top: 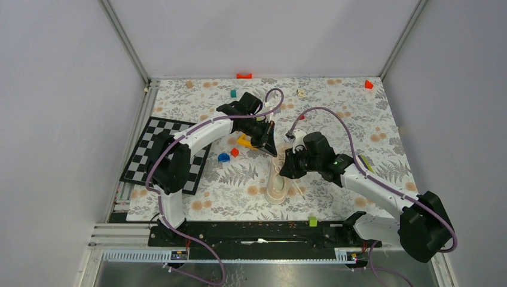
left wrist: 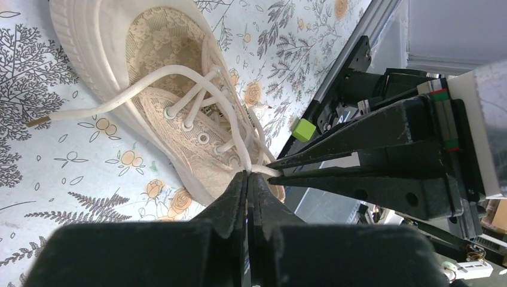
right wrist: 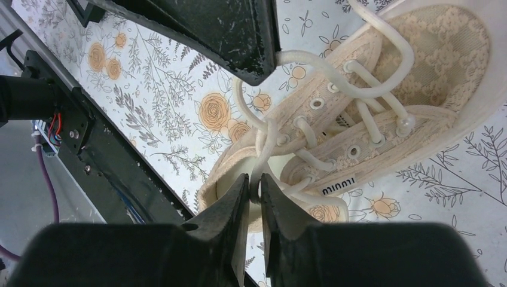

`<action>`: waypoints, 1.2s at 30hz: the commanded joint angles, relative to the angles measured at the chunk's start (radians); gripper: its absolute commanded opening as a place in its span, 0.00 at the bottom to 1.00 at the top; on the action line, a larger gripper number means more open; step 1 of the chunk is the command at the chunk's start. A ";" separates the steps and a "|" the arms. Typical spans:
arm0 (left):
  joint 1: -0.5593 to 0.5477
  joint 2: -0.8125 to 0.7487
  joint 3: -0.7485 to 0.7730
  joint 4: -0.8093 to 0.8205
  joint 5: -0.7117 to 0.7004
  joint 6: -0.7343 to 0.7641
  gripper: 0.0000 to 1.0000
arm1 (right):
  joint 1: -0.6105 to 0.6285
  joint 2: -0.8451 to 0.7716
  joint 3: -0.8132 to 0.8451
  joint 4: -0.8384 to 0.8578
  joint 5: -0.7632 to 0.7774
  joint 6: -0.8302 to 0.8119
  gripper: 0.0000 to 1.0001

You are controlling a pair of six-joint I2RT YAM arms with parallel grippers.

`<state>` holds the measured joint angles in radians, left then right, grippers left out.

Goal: Tie the shoes
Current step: Cross the shoelace with the shoelace.

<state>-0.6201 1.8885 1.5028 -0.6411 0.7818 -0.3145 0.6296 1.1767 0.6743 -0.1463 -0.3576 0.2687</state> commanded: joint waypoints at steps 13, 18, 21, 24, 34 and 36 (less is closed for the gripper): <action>0.005 0.002 -0.011 0.037 0.023 -0.001 0.00 | 0.049 0.090 0.079 -0.046 -0.077 -0.027 0.25; 0.005 -0.004 -0.021 0.037 0.020 0.001 0.00 | 0.063 0.116 0.076 -0.042 -0.015 -0.012 0.26; 0.005 -0.010 -0.038 0.037 0.018 0.006 0.00 | 0.065 0.101 0.068 -0.034 0.015 0.005 0.29; 0.005 -0.031 -0.070 0.041 0.015 0.017 0.00 | 0.064 0.062 0.058 -0.032 0.027 0.023 0.34; 0.005 -0.093 -0.183 0.148 -0.012 0.028 0.00 | 0.064 0.022 0.037 -0.046 0.029 0.060 0.49; 0.005 -0.102 -0.189 0.163 -0.010 0.020 0.00 | 0.064 0.024 0.029 -0.032 0.017 0.074 0.49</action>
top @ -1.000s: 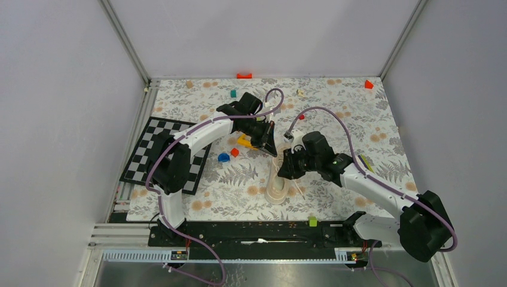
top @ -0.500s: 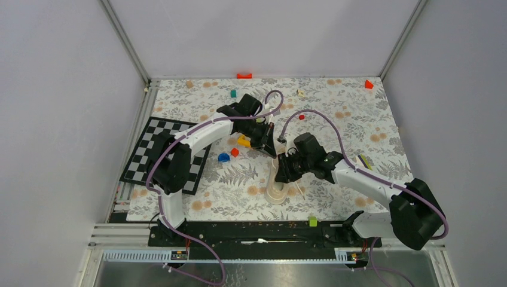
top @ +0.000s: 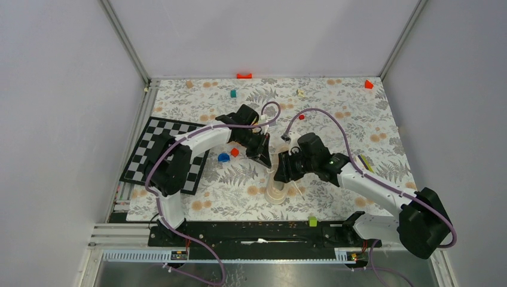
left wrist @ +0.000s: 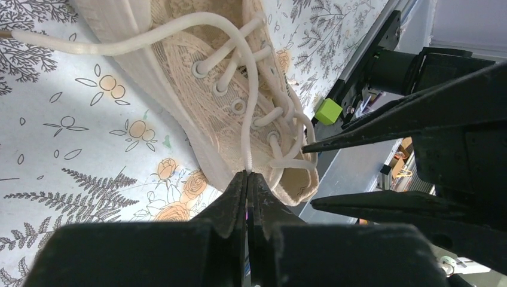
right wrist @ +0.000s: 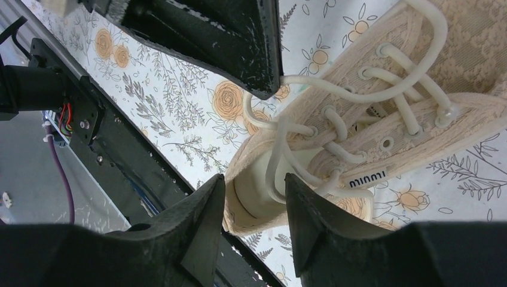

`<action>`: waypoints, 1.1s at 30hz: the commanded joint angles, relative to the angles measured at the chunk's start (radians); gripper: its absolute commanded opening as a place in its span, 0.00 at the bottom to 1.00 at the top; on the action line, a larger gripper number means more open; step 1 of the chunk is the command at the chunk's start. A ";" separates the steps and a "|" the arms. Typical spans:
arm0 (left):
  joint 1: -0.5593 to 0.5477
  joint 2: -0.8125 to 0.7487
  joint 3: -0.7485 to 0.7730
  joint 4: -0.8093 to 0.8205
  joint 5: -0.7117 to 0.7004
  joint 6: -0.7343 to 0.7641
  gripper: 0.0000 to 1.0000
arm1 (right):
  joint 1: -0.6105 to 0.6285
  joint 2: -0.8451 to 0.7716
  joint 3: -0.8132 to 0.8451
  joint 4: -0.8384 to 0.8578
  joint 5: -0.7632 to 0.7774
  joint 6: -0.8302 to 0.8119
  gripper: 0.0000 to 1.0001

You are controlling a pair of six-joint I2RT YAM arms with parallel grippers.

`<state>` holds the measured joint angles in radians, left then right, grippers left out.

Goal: Tie the shoes
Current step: Cross the shoelace with the shoelace.

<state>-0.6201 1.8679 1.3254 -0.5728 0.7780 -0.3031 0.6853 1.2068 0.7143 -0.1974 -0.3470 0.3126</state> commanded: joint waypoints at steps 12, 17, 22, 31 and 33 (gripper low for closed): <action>-0.013 -0.117 -0.067 0.116 -0.004 0.001 0.00 | 0.008 -0.056 -0.017 0.032 0.025 0.076 0.49; -0.014 -0.107 -0.060 0.116 -0.002 0.002 0.00 | 0.007 -0.066 -0.003 0.029 0.081 0.085 0.49; -0.018 -0.105 -0.049 0.116 0.001 0.006 0.00 | 0.008 -0.051 0.009 0.031 0.092 0.091 0.49; -0.041 -0.110 -0.057 0.116 0.004 0.005 0.00 | 0.007 -0.110 -0.003 0.032 0.181 0.117 0.51; -0.042 -0.109 -0.055 0.115 0.004 0.006 0.00 | 0.006 -0.121 -0.009 0.042 0.200 0.127 0.52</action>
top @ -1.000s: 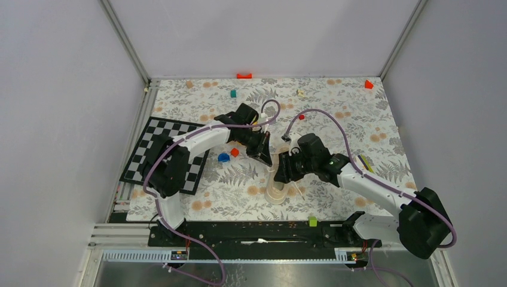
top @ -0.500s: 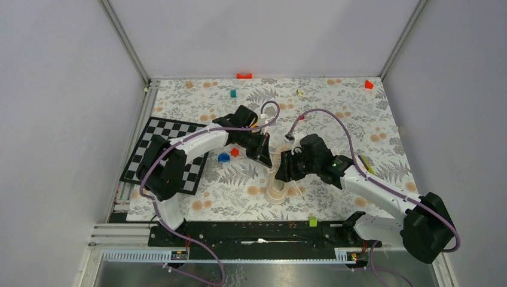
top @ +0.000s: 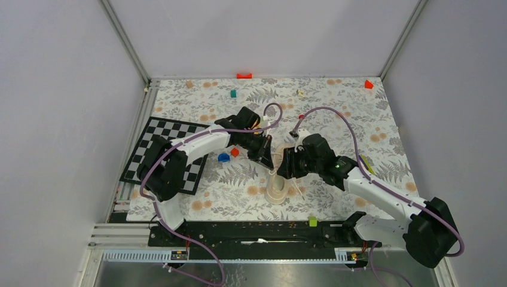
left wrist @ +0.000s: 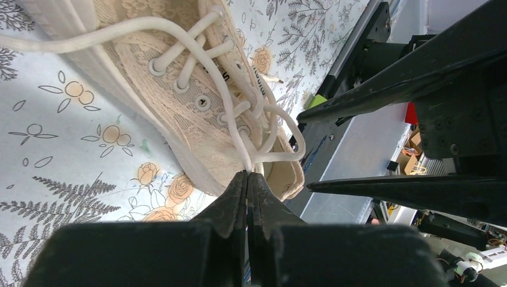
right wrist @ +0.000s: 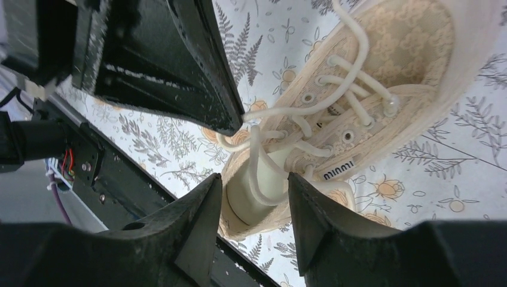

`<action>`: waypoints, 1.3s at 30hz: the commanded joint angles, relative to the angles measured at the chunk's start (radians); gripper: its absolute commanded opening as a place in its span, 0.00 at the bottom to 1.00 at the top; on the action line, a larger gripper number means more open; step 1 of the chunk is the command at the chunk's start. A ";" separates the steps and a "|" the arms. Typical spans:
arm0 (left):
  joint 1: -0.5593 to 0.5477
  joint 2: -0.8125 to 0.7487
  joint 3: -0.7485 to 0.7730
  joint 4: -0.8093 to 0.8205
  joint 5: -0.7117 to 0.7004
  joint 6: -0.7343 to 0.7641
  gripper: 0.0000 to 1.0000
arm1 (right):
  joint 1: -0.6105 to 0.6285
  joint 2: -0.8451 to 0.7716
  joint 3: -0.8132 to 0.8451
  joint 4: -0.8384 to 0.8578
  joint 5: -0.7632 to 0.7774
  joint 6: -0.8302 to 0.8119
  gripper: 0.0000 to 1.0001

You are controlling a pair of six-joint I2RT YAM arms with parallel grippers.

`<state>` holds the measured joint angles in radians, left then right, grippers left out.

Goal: Tie the shoes
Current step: Cross the shoelace with the shoelace.

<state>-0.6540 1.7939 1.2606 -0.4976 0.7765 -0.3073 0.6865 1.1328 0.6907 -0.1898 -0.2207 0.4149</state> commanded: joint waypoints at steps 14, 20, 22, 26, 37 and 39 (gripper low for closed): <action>-0.008 -0.036 0.013 0.041 0.009 0.011 0.00 | 0.001 -0.037 0.010 0.033 0.176 0.036 0.25; -0.008 -0.033 0.012 0.041 0.007 0.011 0.00 | 0.002 0.008 0.020 0.016 0.053 -0.019 0.25; -0.009 -0.032 0.013 0.041 0.009 0.010 0.00 | 0.002 0.017 0.027 0.005 0.027 -0.046 0.28; -0.009 -0.027 0.018 0.041 0.013 0.008 0.00 | 0.012 0.042 0.064 -0.051 0.007 -0.111 0.34; -0.008 -0.023 0.019 0.041 0.013 0.007 0.00 | 0.071 0.098 0.124 -0.093 0.046 -0.208 0.38; -0.009 -0.021 0.018 0.041 0.013 0.007 0.00 | 0.087 0.107 0.133 -0.099 0.076 -0.222 0.38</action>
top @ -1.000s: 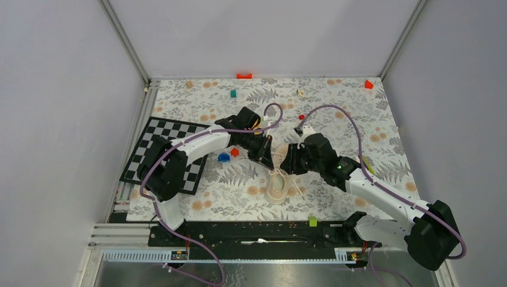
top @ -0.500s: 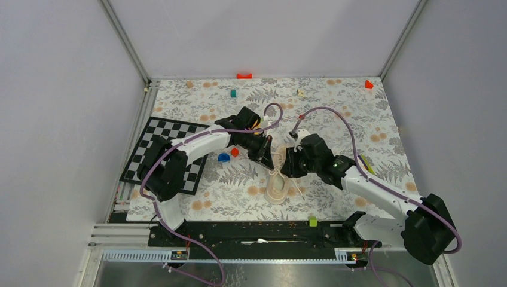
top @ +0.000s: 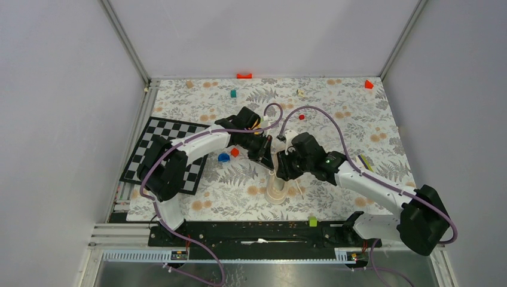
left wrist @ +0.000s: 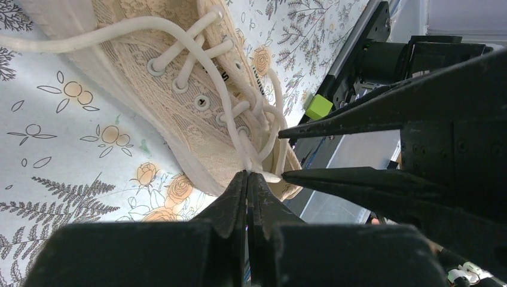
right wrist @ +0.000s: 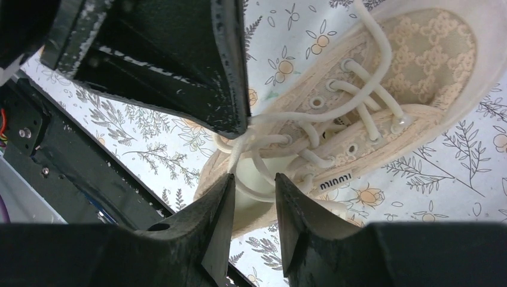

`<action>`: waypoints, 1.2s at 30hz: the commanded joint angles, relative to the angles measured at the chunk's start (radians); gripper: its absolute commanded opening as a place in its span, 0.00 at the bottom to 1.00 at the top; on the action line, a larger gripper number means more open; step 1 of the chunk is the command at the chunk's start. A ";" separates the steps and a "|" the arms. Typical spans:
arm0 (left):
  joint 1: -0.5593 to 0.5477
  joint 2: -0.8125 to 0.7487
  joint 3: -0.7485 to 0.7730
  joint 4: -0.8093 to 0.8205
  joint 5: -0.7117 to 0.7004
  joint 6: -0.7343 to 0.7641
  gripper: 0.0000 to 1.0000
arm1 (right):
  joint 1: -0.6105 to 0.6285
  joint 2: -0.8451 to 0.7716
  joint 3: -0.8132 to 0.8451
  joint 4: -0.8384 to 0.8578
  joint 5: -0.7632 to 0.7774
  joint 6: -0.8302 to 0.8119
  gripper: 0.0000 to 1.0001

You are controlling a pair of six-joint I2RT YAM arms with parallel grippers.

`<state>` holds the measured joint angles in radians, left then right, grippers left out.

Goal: Tie the shoes
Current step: Cross the shoelace with the shoelace.

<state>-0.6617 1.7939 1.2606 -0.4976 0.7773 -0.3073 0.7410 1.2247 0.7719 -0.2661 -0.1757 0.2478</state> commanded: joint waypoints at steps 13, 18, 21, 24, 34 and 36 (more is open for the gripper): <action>0.001 -0.024 0.017 0.039 0.018 0.008 0.00 | 0.126 0.051 0.092 -0.078 0.234 -0.149 0.39; 0.001 -0.028 0.016 0.036 0.019 0.010 0.00 | 0.126 0.005 0.073 -0.047 0.194 -0.119 0.41; 0.000 -0.028 0.016 0.036 0.020 0.010 0.00 | 0.126 -0.033 0.063 -0.035 0.180 -0.105 0.47; 0.000 -0.024 0.017 0.033 0.025 0.008 0.00 | 0.125 -0.063 0.053 -0.021 0.183 -0.085 0.51; 0.000 -0.037 0.010 0.032 0.026 0.008 0.00 | 0.115 -0.028 0.046 -0.009 0.302 -0.037 0.48; -0.001 -0.038 0.010 0.033 0.026 0.010 0.00 | 0.115 -0.014 0.043 -0.010 0.308 -0.036 0.48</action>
<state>-0.6605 1.7939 1.2606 -0.4980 0.7811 -0.3080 0.8570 1.1820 0.8196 -0.3004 0.0795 0.1925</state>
